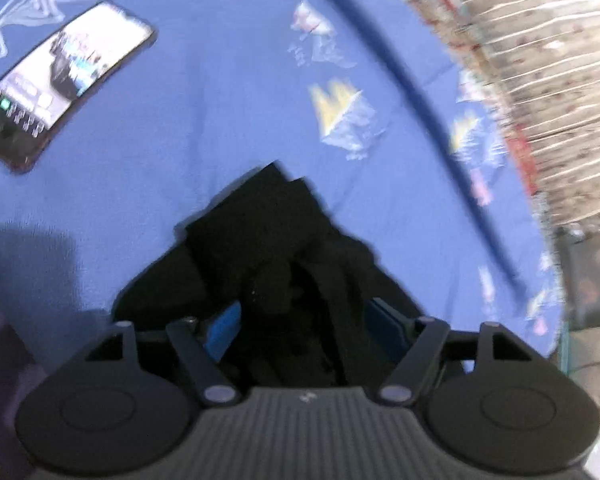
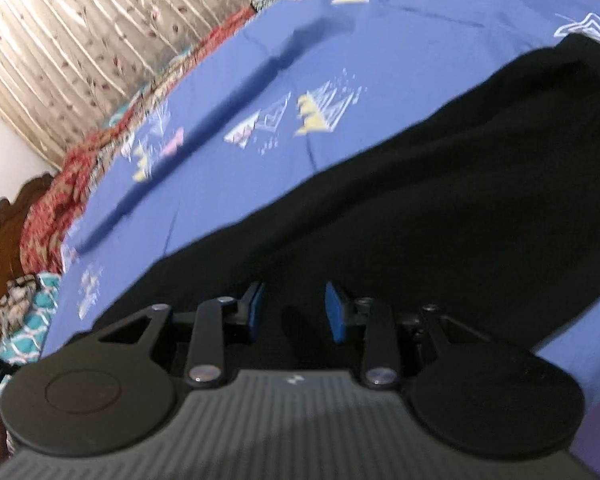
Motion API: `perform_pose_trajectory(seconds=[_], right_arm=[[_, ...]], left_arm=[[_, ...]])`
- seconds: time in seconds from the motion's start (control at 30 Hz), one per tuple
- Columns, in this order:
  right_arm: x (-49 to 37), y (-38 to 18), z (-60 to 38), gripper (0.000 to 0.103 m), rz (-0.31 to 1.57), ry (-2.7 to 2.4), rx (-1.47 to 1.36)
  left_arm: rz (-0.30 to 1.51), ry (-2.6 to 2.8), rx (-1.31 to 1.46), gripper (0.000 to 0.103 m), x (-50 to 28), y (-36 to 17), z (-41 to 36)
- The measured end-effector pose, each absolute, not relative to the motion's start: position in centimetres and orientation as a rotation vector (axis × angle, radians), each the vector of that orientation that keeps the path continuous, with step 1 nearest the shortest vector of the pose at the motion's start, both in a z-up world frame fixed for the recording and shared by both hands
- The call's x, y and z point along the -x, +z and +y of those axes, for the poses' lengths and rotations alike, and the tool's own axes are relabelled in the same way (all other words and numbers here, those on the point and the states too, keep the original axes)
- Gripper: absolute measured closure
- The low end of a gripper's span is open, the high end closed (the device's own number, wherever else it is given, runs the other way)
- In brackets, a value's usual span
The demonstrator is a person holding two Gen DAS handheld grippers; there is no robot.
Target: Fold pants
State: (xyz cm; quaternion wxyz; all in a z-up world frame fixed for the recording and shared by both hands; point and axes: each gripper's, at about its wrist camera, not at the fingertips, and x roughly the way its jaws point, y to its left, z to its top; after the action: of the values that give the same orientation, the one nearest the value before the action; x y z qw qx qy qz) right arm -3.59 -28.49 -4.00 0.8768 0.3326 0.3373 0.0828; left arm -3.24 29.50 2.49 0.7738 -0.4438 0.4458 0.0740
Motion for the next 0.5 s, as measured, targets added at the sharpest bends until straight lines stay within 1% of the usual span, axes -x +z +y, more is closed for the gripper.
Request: perform_pose_trajectory(seconds=[0.03, 0.07, 0.1, 0.13, 0.27, 0.37, 0.43, 0.5], right_arm=[[3.8, -4.0, -28.5, 0.066, 0.704, 0.175, -0.698], [3.9, -4.0, -28.4, 0.066, 0.705, 0.176, -0.703], [4.0, -4.0, -28.5, 0.066, 0.708, 0.175, -0.704], [4.0, -4.0, -28.5, 0.066, 0.712, 0.173, -0.701], [3.1, -4.0, -28.0, 0.066, 0.724, 0.169, -0.683], [2.8, -3.9, -27.7, 0.066, 0.731, 0.184, -0.665], [2.7, -4.1, -27.5, 0.066, 0.749, 0.193, -0.649], [2.6, -4.5, -27.3, 0.066, 0.770, 0.194, -0.641]], left_arm=[[0.968, 0.160, 0.963, 0.040, 3.2, 2.2, 29.5], [0.963, 0.165, 0.956, 0.067, 3.2, 2.0, 29.4], [0.961, 0.174, 0.937, 0.084, 3.3, 2.0, 29.4], [0.961, 0.166, 0.922, 0.096, 3.4, 2.1, 29.5], [0.850, 0.100, 0.907, 0.097, 6.3, 5.2, 29.6], [0.789, 0.051, 0.890, 0.097, 10.1, 7.7, 29.5], [0.781, 0.064, 0.872, 0.097, 12.3, 7.8, 29.4], [0.805, 0.108, 0.875, 0.097, 13.7, 6.5, 29.5]])
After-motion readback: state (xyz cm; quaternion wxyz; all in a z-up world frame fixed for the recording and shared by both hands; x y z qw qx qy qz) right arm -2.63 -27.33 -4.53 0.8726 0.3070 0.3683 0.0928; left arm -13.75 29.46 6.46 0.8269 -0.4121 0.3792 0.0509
